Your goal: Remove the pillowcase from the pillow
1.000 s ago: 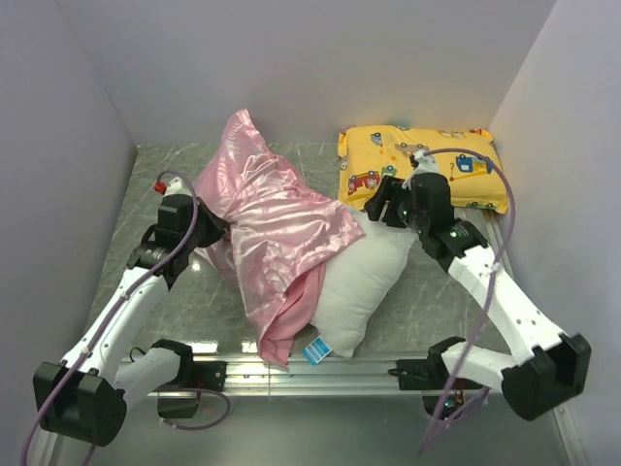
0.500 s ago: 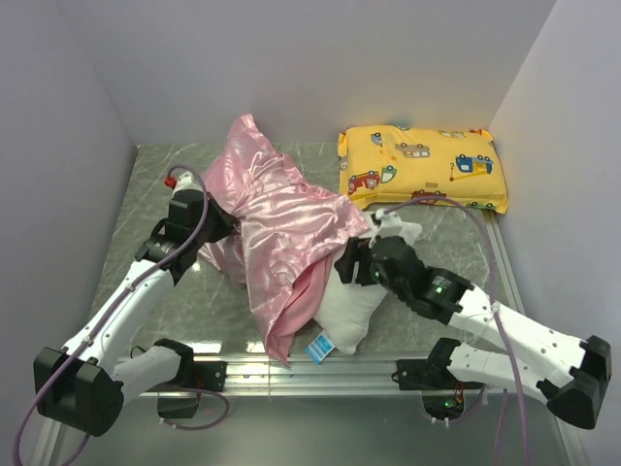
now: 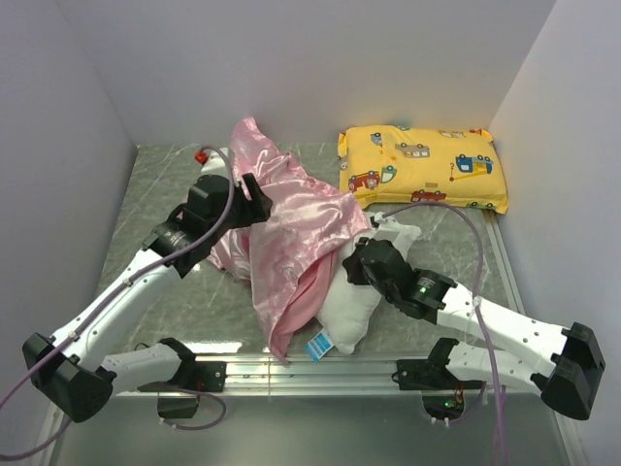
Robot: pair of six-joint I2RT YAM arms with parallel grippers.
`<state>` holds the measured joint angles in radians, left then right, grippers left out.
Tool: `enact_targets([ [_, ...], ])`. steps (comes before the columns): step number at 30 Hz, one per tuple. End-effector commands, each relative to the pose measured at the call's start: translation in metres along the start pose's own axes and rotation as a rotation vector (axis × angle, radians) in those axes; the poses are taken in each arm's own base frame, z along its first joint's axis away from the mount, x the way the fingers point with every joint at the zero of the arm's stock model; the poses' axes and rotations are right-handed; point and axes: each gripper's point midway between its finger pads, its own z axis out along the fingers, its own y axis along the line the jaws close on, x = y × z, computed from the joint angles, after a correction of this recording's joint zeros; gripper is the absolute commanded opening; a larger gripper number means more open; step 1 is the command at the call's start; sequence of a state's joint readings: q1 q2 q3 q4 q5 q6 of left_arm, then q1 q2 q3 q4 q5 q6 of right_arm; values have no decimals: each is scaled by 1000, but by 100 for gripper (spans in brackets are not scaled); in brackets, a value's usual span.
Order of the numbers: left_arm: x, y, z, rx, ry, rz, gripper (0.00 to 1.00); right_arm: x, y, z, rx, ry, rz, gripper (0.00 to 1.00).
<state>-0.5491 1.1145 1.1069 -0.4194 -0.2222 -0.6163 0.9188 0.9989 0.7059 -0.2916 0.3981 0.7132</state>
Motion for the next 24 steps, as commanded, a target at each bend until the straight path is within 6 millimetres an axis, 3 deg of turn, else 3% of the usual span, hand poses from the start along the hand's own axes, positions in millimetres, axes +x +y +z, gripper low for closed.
enact_targets([
  [1,-8,-36,-24,55,-49,100,73,-14,6,-9,-29,-57,33,0],
  [4,19,-56,-23,70,-10,144,75,-20,8,-12,-32,-68,34,0],
  [5,37,-75,-28,114,18,175,76,-22,9,-13,-33,-70,33,0],
  [6,50,-80,-22,102,42,205,77,-22,8,-13,-30,-69,31,0],
  [8,71,-95,-24,100,59,258,90,-24,10,-14,-34,-72,30,0],
  [11,96,-111,-22,105,87,317,92,-27,12,-14,-35,-70,25,0],
  [12,105,-113,-18,102,100,332,97,-26,11,-14,-33,-70,24,0],
  [15,115,-101,-4,10,90,351,93,-28,10,-17,-29,-77,27,0],
  [17,113,-76,3,-122,79,365,84,-29,8,-19,-24,-81,27,0],
  [20,81,-37,20,-316,6,329,43,-35,-4,-26,15,-102,26,0],
  [21,73,-27,24,-330,8,304,23,-44,-6,-33,19,-128,28,0],
  [22,51,-1,32,-389,-8,256,12,-46,-16,-36,58,-133,19,0],
  [24,22,24,32,-398,-47,162,0,-65,-30,-46,91,-174,44,0],
])
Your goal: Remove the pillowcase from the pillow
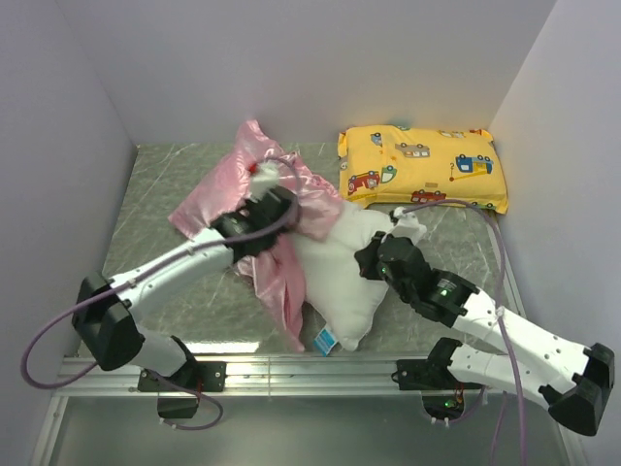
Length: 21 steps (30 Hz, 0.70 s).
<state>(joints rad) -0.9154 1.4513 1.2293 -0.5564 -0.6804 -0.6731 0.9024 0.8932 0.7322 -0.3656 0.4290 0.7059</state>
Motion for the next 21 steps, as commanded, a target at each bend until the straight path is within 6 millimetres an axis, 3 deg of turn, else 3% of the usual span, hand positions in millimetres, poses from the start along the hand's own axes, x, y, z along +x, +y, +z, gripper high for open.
enact_targets([
  [1,-68,109,12,-229,-127,-206,1,-48,-30,-23,102,-119,24,0],
  [3,-87,145,2,-261,-186,-303,1,-66,-52,-32,129,-153,63,0],
  [4,-95,179,2,-326,-211,-356,0,-70,-60,-36,141,-162,72,0],
  [5,-93,196,2,-357,-228,-381,0,-76,-64,-44,131,-181,76,0],
  [6,-98,225,-8,-419,-273,-465,1,-88,-80,-49,176,-218,103,0],
  [8,-86,239,-5,-408,-260,-520,0,-95,-87,-60,173,-250,116,0],
  [9,-91,237,-4,-358,-280,-551,0,-94,-84,-60,140,-238,115,0],
  [12,-67,203,11,-172,-189,-551,0,-90,-81,-53,116,-205,103,0],
  [13,-47,182,21,-103,-144,-552,0,-87,-80,-49,108,-188,97,0],
  [15,-27,164,29,-76,-106,-532,1,-83,-77,-40,103,-145,65,4],
  [16,-17,144,29,-44,-87,-519,1,-82,-72,-38,80,-124,51,9],
  [17,-2,140,33,-52,-64,-500,0,-80,-70,-35,77,-104,33,16],
  [18,8,127,34,-31,-41,-488,1,-85,-64,-37,61,-112,22,32],
  [21,26,115,36,-6,-17,-479,0,-95,-41,-44,14,-130,-41,57],
])
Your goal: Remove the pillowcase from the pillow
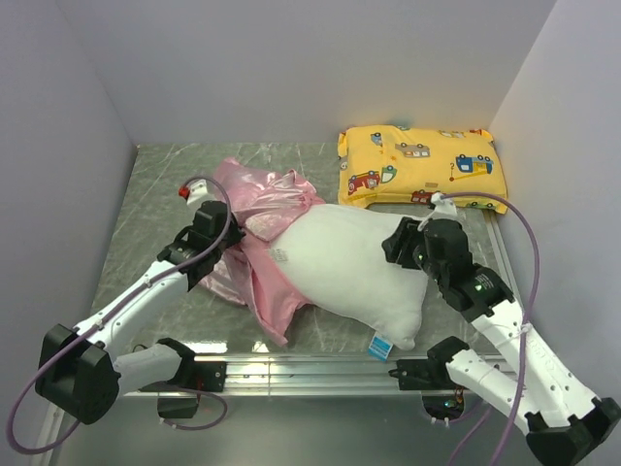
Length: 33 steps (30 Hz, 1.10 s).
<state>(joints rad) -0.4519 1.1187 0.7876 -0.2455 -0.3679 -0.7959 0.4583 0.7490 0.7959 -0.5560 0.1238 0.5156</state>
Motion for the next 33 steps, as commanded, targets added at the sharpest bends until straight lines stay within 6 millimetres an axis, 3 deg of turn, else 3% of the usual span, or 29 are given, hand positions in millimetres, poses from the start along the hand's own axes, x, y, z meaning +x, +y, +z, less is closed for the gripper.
enact_targets([
  [1,30,1,3,7,46,-6,1,-48,32,-23,-49,-150,-90,61],
  [2,30,1,3,7,42,-7,0,-45,55,-27,-98,-135,-140,66],
  [4,30,1,3,9,42,-7,1,-39,80,-27,-149,-118,-198,68],
  [5,29,-1,2,11,41,-4,0,-26,102,-23,-195,-73,-258,70],
  [7,28,-3,1,19,44,-1,0,-12,123,-18,-220,-41,-317,70],
  [10,25,-6,0,22,39,-6,1,17,155,2,-204,13,-450,74],
  [11,23,-7,-1,22,35,-7,1,31,163,19,-181,53,-502,75],
  [13,14,-5,-2,-1,11,-5,1,61,170,46,-161,132,-570,76],
  [14,10,-3,-3,-19,-1,-7,1,66,171,55,-145,147,-581,75],
  [16,-4,-4,-4,-20,-16,-30,1,83,168,69,-113,188,-607,73],
  [17,-10,-6,-6,-5,-22,-42,0,97,162,79,-93,221,-633,65],
  [18,-20,-6,-6,17,-27,-69,1,102,156,86,-65,233,-634,37],
  [19,-25,-4,-4,19,-30,-82,1,101,151,89,-39,235,-625,37],
  [20,-33,-2,-5,22,-42,-96,1,99,145,89,-18,233,-612,2],
  [23,-66,17,-2,2,-81,-154,2,80,126,78,18,198,-557,0],
  [24,-86,38,-1,-38,-121,-195,2,74,121,73,19,183,-540,0],
  [25,-99,44,-2,-37,-144,-220,2,60,122,59,-12,151,-489,0],
  [26,-111,51,-1,-34,-160,-245,2,58,108,57,0,154,-464,0],
  [27,-127,73,-1,-51,-177,-308,2,52,105,51,-12,142,-435,0],
  [28,-137,78,-1,-39,-181,-335,1,37,103,36,-40,101,-383,0],
  [29,-143,89,3,-46,-180,-360,1,39,92,33,-38,106,-364,0],
  [31,-161,111,1,-52,-195,-410,1,18,71,19,-24,48,-281,0],
  [33,-169,133,3,-77,-206,-440,1,12,53,13,-14,34,-231,0],
])
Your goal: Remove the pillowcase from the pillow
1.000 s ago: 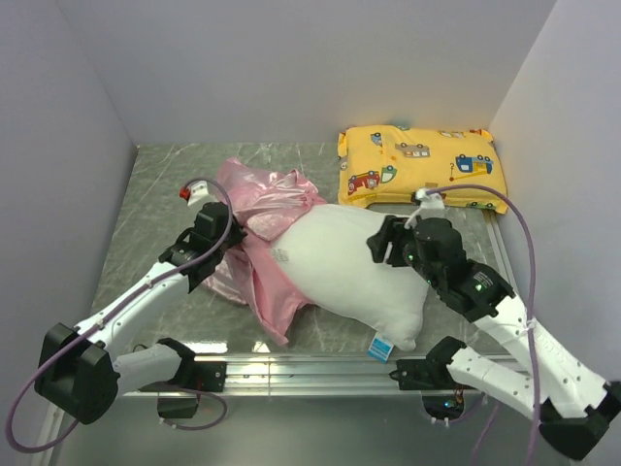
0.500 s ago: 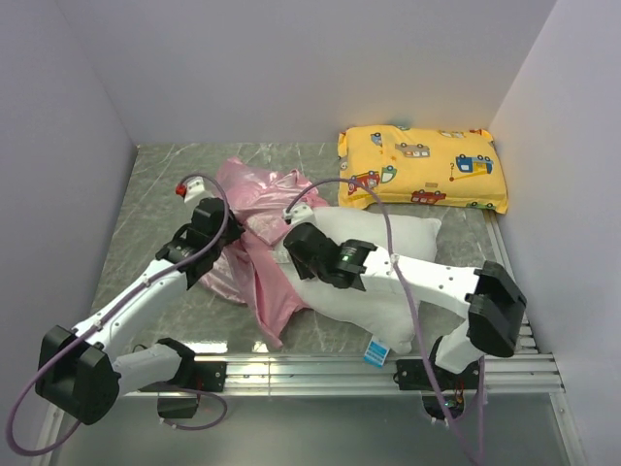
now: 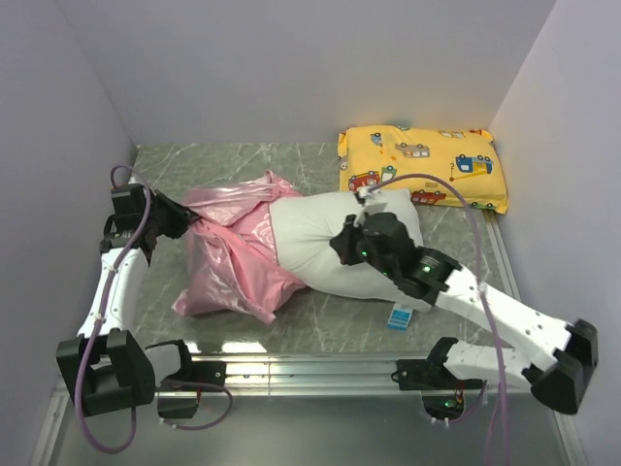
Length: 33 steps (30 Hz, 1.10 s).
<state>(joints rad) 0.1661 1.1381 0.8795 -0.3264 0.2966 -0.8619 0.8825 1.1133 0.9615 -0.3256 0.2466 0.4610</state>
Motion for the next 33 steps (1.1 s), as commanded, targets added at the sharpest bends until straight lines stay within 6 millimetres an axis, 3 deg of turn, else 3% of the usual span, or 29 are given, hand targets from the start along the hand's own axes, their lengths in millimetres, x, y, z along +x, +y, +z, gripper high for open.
enact_targets([
  [1,-114,31,-14,-94,-354,-42,0,-1,-79,-52,222,-35,49,0],
  [3,-118,32,-7,-76,-339,-22,0,-4,-74,-59,185,-47,61,0],
  [5,-109,21,6,-13,-258,4,2,-10,-64,-65,138,-52,75,0],
  [6,-106,4,9,30,-233,42,7,-10,-53,-65,85,-40,79,0],
  [7,-98,-10,13,75,-188,78,13,-12,-41,-61,47,-43,78,0],
  [8,-91,-19,19,86,-157,112,27,-12,-37,-58,42,-41,78,0],
  [9,-81,-50,20,134,-132,213,34,-12,-34,-54,40,-34,78,0],
  [11,-66,-68,22,114,-111,289,54,-10,-26,-41,42,-9,78,0],
  [12,-49,-95,20,167,-90,371,60,-10,-24,-37,38,-7,79,0],
  [14,-38,-111,13,186,-85,419,70,-12,-17,-23,29,-5,85,0],
  [15,-22,-126,9,220,-61,460,73,-13,-17,-19,35,-5,86,0],
  [16,-20,-135,-1,238,-73,478,75,-15,-16,-12,50,-5,85,0],
  [20,7,-146,-22,232,-88,554,81,-28,-19,1,82,-19,112,0],
  [24,47,-130,-30,142,-45,627,80,-61,-31,7,59,-93,238,0],
  [27,59,-117,-41,103,-46,620,78,-81,-30,10,-5,-117,323,0],
  [31,57,-96,-65,69,-83,600,76,-116,-36,3,-9,-166,342,0],
  [33,59,-85,-71,45,-81,596,75,-123,-34,0,-14,-176,338,0],
])
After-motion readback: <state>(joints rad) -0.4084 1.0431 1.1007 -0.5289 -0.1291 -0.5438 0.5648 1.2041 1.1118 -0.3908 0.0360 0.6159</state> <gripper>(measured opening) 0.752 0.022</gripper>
